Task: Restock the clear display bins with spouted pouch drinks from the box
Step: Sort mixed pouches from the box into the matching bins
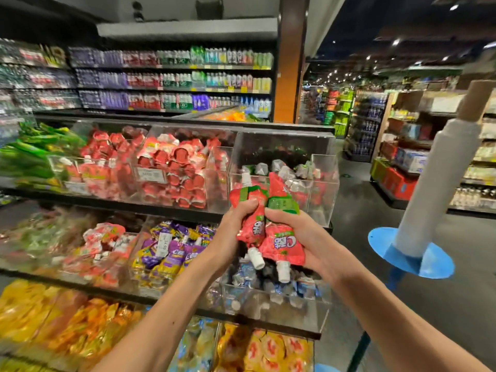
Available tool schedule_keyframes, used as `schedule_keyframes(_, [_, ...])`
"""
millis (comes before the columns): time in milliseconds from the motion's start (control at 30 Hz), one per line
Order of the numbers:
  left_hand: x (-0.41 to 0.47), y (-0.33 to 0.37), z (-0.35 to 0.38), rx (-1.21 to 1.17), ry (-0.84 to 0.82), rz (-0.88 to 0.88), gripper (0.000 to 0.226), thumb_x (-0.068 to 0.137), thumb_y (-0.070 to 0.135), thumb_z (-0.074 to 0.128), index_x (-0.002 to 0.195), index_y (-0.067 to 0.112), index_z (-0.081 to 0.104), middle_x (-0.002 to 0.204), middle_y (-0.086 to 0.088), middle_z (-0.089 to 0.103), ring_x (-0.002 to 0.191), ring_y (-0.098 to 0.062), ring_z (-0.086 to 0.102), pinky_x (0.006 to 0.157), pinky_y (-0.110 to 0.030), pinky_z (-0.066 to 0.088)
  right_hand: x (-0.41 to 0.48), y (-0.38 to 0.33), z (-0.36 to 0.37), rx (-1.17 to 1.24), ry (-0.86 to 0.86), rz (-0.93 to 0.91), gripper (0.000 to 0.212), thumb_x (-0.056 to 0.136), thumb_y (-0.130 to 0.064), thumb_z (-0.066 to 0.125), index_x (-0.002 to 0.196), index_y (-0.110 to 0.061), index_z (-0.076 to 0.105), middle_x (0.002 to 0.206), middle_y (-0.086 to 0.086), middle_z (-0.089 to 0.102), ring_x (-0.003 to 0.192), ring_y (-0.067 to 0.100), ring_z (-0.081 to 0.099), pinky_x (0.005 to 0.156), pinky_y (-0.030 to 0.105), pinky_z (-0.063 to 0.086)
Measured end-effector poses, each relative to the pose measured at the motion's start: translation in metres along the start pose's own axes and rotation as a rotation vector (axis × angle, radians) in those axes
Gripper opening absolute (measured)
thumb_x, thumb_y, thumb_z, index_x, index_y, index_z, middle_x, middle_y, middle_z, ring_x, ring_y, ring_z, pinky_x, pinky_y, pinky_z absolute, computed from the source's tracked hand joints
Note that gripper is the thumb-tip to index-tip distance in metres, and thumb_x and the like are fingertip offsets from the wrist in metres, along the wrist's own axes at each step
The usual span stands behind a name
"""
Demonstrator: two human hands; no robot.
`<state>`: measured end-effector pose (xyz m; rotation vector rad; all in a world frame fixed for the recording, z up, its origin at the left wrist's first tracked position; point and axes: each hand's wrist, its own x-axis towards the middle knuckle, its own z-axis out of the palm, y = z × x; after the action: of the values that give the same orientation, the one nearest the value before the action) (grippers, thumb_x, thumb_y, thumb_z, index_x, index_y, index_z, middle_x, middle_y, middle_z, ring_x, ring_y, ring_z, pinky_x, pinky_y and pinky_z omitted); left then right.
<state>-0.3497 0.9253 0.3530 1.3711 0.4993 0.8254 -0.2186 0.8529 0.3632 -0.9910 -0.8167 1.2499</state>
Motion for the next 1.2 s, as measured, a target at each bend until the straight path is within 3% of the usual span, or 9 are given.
schedule_keyframes(133, [0.018,-0.003,0.003,0.122,0.038,0.006,0.046,0.074,0.065,0.061,0.087,0.024,0.080,0.099,-0.014,0.076,0.097,-0.030,0.071,0.097,-0.046,0.050,0.011,-0.013,-0.017,-0.003,-0.024,0.019,0.034,0.078,-0.014,0.071,0.111,-0.006,0.068,0.104,0.021,0.072,0.081,0.030,0.073,0.071,0.039,0.061])
schedule_keyframes(267, [0.035,-0.003,-0.003,0.107,0.163,0.057,0.053,0.069,0.055,0.080,0.088,0.007,0.073,0.088,-0.014,0.075,0.081,-0.032,0.072,0.086,-0.052,0.056,0.028,-0.014,-0.022,-0.023,-0.034,0.085,0.046,0.082,-0.022,0.069,0.123,-0.002,0.063,0.112,0.023,0.070,0.088,0.030,0.073,0.070,0.037,0.060])
schedule_keyframes(400, [0.060,0.004,-0.019,0.093,0.212,0.063,0.055,0.080,0.038,0.077,0.126,0.022,0.053,0.096,-0.003,0.070,0.076,-0.016,0.075,0.060,-0.030,0.058,0.055,-0.012,-0.017,-0.006,-0.011,0.073,0.057,0.083,-0.027,0.066,0.132,0.001,0.056,0.119,0.024,0.067,0.092,0.032,0.071,0.069,0.039,0.059])
schedule_keyframes(500, [0.083,0.010,-0.040,0.152,0.127,0.120,0.070,0.079,0.043,0.075,0.140,0.034,0.041,0.089,-0.016,0.068,0.074,-0.022,0.073,0.064,-0.029,0.058,0.075,-0.017,-0.008,0.005,0.050,0.030,0.053,0.085,-0.027,0.065,0.131,-0.001,0.057,0.120,0.022,0.068,0.095,0.031,0.072,0.074,0.039,0.060])
schedule_keyframes(600, [0.104,0.025,-0.055,0.173,0.006,0.138,0.049,0.087,0.037,0.069,0.134,0.034,0.053,0.098,-0.022,0.072,0.083,-0.027,0.075,0.071,-0.036,0.061,0.091,-0.031,0.003,0.038,0.123,-0.003,0.047,0.083,-0.021,0.068,0.125,-0.001,0.059,0.109,0.021,0.072,0.084,0.030,0.074,0.067,0.037,0.061])
schedule_keyframes(700, [0.128,0.036,-0.071,0.179,-0.103,0.107,0.043,0.090,0.034,0.064,0.131,0.031,0.056,0.098,-0.014,0.075,0.083,-0.019,0.075,0.066,-0.025,0.059,0.102,-0.042,0.015,-0.007,0.177,-0.050,0.048,0.078,-0.017,0.070,0.122,0.000,0.060,0.101,0.021,0.073,0.076,0.028,0.074,0.057,0.033,0.059])
schedule_keyframes(933, [0.151,0.047,-0.078,0.025,-0.181,-0.154,0.031,0.097,0.019,0.060,0.128,0.017,0.059,0.089,-0.007,0.074,0.053,-0.008,0.069,0.041,-0.021,0.052,0.121,-0.049,0.006,-0.064,0.261,-0.063,0.029,0.090,-0.005,0.064,0.118,0.001,0.063,0.113,0.025,0.070,0.092,0.035,0.072,0.077,0.042,0.061])
schedule_keyframes(1100, [0.163,0.038,-0.062,0.099,-0.149,-0.118,0.021,0.099,0.028,0.057,0.118,0.020,0.063,0.071,0.008,0.075,0.062,-0.002,0.071,0.050,-0.018,0.055,0.125,-0.057,-0.004,-0.131,0.302,-0.080,0.028,0.090,-0.005,0.066,0.118,-0.002,0.065,0.111,0.022,0.072,0.098,0.036,0.071,0.083,0.044,0.060])
schedule_keyframes(1200, [0.167,0.045,-0.052,0.246,-0.132,-0.022,0.044,0.091,0.037,0.066,0.132,0.023,0.057,0.095,0.004,0.075,0.073,-0.001,0.072,0.054,-0.010,0.050,0.126,-0.069,-0.014,-0.158,0.267,-0.076,0.024,0.091,-0.006,0.066,0.114,-0.004,0.068,0.107,0.020,0.073,0.090,0.030,0.074,0.078,0.039,0.062])
